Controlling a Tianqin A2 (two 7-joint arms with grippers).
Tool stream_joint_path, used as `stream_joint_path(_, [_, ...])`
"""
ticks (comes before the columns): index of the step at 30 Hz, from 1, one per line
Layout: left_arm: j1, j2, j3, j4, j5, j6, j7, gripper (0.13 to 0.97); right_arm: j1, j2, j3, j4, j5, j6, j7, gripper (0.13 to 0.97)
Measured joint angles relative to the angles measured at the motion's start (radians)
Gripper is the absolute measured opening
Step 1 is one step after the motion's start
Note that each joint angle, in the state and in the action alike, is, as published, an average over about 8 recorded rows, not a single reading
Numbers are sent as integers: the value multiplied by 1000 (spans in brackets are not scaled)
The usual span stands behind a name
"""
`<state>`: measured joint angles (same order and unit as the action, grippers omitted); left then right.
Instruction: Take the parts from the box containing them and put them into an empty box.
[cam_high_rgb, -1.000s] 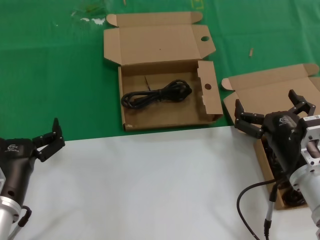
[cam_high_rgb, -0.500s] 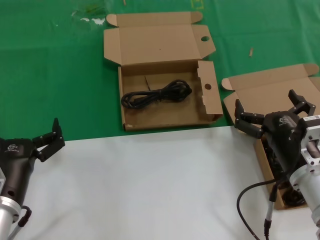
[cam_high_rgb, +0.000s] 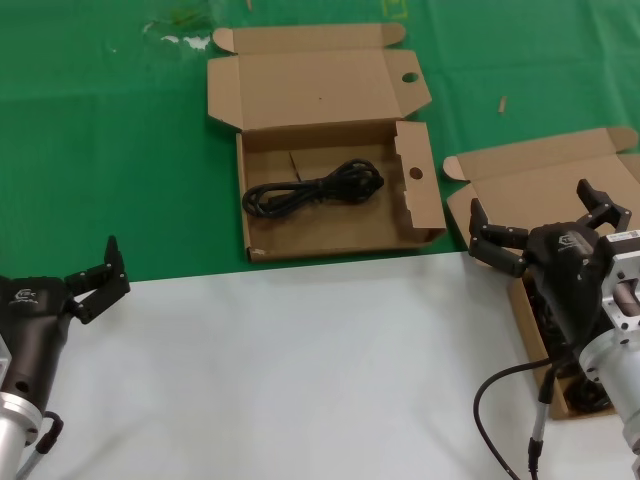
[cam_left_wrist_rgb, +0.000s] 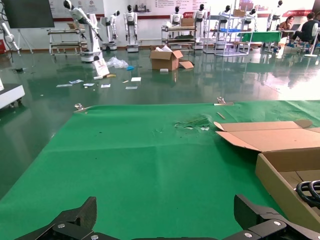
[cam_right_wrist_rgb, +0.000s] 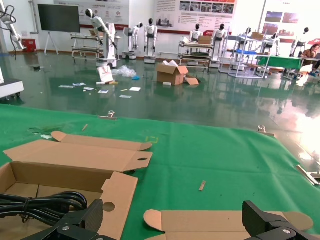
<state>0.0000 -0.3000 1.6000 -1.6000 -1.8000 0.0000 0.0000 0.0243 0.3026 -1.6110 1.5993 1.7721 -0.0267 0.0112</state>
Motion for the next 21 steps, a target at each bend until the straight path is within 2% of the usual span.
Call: stream_joint_path(21, [0,0,0,0,0,0,0,966,0,0,0,0,0,0,0,966])
